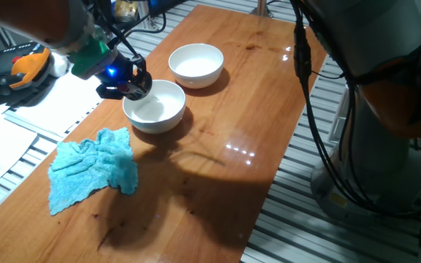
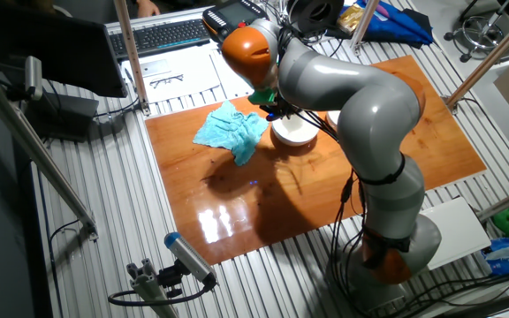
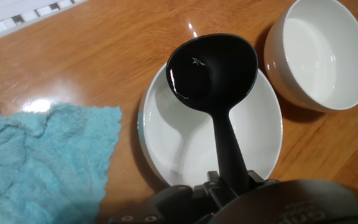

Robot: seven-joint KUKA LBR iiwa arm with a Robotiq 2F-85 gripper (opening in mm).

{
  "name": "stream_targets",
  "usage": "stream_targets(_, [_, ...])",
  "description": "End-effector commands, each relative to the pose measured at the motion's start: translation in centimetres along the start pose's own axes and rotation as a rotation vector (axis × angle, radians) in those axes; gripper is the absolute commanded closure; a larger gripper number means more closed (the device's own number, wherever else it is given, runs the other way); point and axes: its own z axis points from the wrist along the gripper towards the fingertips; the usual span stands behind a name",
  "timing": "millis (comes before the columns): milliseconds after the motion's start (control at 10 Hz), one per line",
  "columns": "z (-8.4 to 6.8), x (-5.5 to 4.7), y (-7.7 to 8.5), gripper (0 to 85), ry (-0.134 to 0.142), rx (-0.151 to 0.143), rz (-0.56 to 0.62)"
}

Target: Scoop water with a large spoon from one bowl to another

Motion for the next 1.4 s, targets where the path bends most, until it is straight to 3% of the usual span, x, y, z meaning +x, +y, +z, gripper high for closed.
stream_targets(0, [-0.02,0.00,-0.01,85.0,-0.003,0.000,-0.002])
stream_targets(200, [-0.02,0.00,-0.01,85.0,-0.014,0.006,0.008])
stream_targets(1300, [-0.02,0.00,-0.01,85.0,-0.007,0.004,0.012])
